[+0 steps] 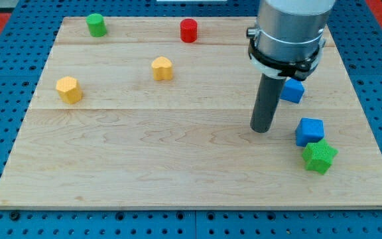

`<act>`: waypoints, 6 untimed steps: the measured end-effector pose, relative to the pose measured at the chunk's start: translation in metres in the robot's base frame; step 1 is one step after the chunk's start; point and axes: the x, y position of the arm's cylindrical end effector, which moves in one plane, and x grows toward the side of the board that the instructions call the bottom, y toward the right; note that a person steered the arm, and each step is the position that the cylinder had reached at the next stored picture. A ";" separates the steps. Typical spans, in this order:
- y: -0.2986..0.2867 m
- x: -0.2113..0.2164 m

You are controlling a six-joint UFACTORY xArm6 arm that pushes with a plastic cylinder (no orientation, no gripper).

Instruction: Push the blue cube to the top left of green star

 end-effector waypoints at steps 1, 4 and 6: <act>0.002 0.000; 0.087 -0.008; 0.136 -0.009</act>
